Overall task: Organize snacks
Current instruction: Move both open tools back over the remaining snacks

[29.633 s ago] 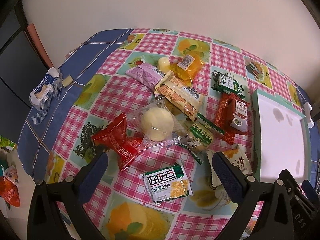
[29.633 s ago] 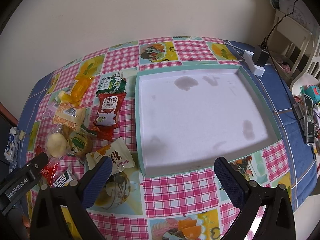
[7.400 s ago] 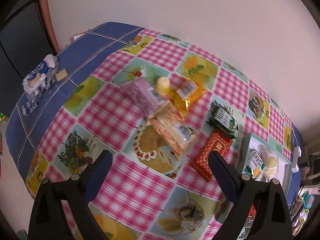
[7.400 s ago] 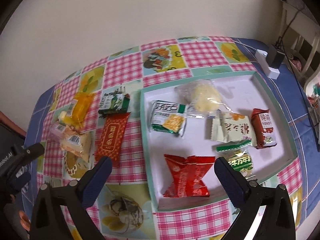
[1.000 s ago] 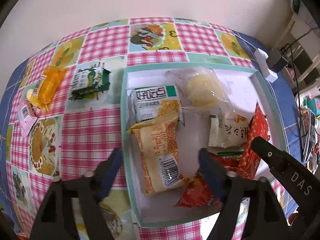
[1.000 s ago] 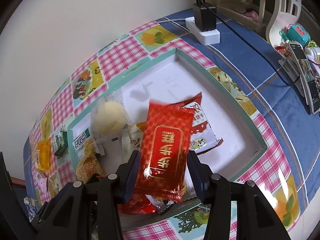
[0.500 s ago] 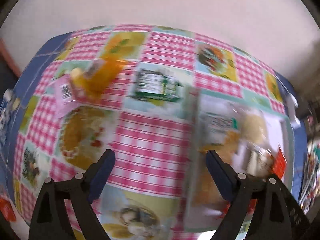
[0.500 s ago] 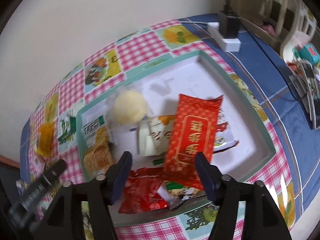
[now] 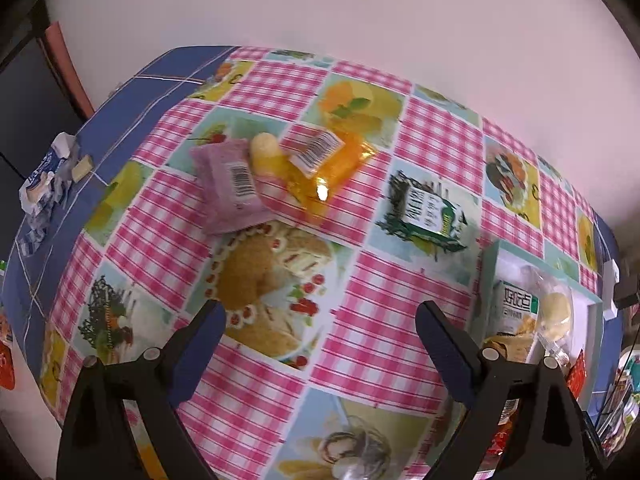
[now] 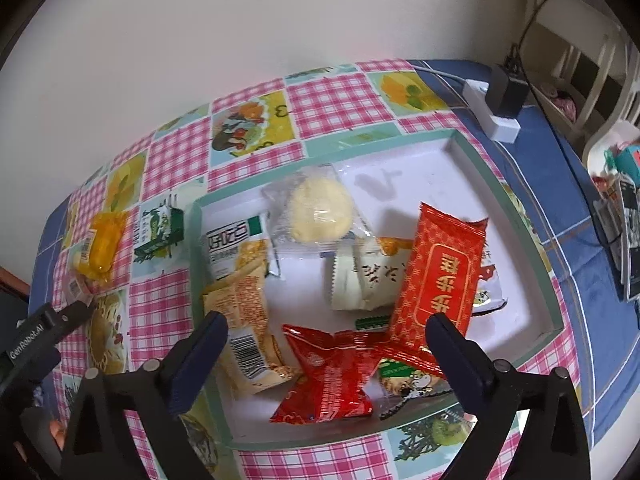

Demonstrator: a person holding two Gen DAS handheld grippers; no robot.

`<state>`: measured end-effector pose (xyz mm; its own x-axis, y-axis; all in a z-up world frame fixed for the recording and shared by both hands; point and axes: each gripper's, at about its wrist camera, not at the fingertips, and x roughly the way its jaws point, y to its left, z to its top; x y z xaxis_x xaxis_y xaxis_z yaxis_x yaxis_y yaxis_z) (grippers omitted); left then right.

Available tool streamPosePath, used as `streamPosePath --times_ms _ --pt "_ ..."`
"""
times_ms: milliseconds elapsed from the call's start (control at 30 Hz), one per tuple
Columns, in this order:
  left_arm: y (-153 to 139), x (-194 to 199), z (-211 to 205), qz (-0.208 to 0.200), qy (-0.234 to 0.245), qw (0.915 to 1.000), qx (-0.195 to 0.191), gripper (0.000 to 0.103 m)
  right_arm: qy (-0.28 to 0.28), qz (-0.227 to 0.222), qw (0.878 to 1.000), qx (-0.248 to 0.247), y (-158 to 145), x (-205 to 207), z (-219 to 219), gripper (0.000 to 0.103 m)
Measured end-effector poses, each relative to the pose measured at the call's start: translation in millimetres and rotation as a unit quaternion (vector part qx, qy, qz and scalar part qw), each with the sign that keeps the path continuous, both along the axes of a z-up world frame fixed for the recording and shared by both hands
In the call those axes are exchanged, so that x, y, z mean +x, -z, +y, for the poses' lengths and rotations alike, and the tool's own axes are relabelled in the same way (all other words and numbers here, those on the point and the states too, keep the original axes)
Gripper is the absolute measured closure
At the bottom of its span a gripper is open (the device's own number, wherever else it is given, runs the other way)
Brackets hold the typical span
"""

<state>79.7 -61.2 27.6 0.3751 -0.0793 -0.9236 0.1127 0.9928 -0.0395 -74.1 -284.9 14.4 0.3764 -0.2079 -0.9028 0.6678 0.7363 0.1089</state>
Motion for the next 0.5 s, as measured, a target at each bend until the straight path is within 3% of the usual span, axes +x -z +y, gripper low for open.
streamPosePath --times_ms 500 --pt "-8.9 24.0 75.5 -0.001 -0.075 0.9971 -0.011 0.007 -0.091 -0.009 0.996 -0.022 -4.9 38.9 70.1 0.000"
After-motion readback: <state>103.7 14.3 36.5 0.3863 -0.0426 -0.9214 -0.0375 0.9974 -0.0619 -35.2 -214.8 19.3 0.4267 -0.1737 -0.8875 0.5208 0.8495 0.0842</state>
